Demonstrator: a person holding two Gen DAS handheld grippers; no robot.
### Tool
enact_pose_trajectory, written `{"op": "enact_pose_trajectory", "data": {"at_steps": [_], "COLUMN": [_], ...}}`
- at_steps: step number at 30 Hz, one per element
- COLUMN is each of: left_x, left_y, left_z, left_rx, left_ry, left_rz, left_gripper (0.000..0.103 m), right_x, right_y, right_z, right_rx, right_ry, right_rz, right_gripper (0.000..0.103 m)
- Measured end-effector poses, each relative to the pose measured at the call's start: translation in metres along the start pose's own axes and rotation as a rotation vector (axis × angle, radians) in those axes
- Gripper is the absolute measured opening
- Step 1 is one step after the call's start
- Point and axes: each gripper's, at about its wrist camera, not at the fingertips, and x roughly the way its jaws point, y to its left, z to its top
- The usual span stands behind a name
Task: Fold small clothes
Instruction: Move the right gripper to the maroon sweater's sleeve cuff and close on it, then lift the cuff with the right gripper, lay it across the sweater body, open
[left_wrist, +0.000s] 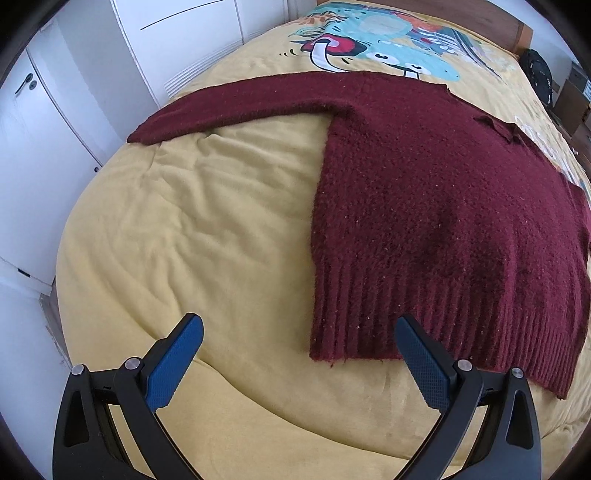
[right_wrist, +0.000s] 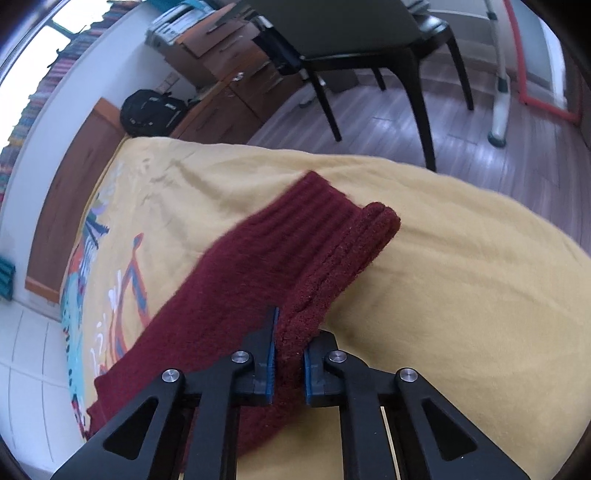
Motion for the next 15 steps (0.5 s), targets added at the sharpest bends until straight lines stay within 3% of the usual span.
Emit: {"op": "enact_pose_trajectory", "data": {"at_steps": [7,15], "left_x": [0.001,-0.001], "left_y": [0.006,0.023], "left_z": [0.000,0.000], "left_rx": [-0.024,-0.057], "left_ry": [-0.002,-0.023], "left_rz": [-0.027,-0.065], "left_gripper": [0.102,0.102], "right_x": [-0.012,-0.012], "right_y": [0.047,0.131], "right_z": [-0.003,-0.034], "right_rx": [-0.079,-0.163], "right_ry": [0.015,0.096], "right_rz": [0.077,0.168], "right_gripper": [0.010,0.009]}}
